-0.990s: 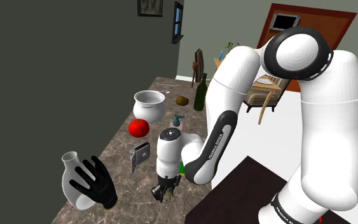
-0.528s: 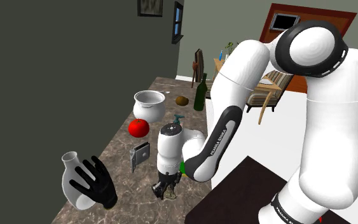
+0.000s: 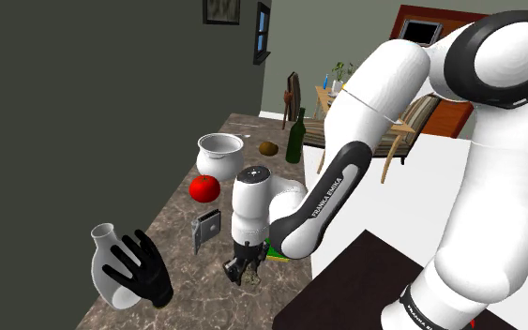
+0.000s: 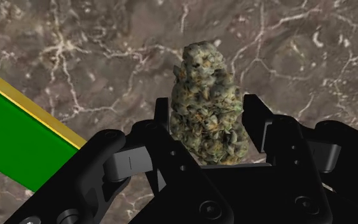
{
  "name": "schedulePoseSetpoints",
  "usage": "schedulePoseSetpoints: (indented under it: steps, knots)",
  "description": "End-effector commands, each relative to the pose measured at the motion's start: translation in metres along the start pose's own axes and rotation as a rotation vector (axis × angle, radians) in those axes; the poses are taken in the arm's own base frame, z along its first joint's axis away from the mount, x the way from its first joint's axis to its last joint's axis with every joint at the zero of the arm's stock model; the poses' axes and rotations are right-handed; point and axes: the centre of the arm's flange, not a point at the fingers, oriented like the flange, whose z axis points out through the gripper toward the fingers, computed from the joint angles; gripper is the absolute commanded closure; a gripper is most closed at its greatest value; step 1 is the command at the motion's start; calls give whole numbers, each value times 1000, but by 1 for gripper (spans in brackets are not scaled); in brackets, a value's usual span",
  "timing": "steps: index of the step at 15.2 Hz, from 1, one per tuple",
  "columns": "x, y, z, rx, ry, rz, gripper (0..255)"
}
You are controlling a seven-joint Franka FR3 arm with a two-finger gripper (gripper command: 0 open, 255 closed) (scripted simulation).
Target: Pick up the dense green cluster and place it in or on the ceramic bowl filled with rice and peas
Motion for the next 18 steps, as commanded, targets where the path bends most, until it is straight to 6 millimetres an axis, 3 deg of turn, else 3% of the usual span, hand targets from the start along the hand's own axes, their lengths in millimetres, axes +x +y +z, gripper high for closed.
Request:
schedulePoseSetpoints:
  steps: [1,18]
  knots:
    - [-1,0,-11,0,-1,0,255]
    - [-4,-1,-96,0,-1,0,255]
